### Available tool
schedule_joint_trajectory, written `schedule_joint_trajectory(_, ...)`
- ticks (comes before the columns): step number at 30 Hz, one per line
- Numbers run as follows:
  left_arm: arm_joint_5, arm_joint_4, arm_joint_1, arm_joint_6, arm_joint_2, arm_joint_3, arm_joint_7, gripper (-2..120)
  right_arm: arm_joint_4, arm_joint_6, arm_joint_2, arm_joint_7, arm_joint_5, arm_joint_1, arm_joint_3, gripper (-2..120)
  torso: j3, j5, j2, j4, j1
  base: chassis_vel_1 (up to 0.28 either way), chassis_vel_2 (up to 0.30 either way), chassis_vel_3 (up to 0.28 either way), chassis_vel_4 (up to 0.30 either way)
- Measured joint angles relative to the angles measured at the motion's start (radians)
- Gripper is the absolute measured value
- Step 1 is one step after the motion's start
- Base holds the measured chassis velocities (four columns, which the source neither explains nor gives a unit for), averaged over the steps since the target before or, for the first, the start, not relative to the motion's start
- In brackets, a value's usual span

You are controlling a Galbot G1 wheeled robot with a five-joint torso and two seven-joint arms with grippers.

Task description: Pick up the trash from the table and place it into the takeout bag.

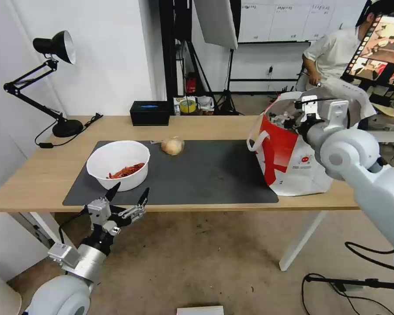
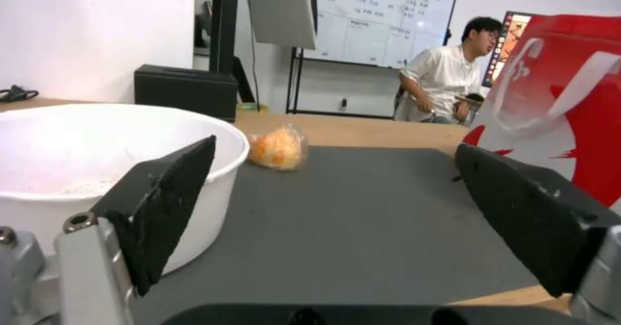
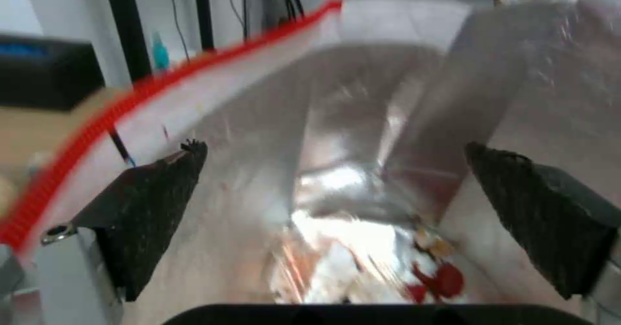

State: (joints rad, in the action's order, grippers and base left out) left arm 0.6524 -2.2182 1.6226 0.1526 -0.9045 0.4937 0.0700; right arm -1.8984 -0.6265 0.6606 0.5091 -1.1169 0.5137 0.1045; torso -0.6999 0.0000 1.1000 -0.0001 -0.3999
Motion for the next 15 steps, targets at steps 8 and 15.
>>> schedule_joint_trajectory(8,-0.017,-0.001,0.008,0.000,-0.009,-0.002,0.000,100,-0.019,-0.022,-0.021,-0.018,-0.007,0.039,0.041,100,0.000,0.0000,0.000,0.0000,0.000,0.000,0.000,0.000,0.000)
schedule_joint_trajectory(15,-0.026,-0.009,0.017,0.002,-0.014,-0.001,0.000,100,-0.032,0.065,-0.020,-0.021,-0.029,0.069,0.070,100,0.000,0.0000,0.000,0.0001,0.000,0.000,0.000,0.000,0.000)
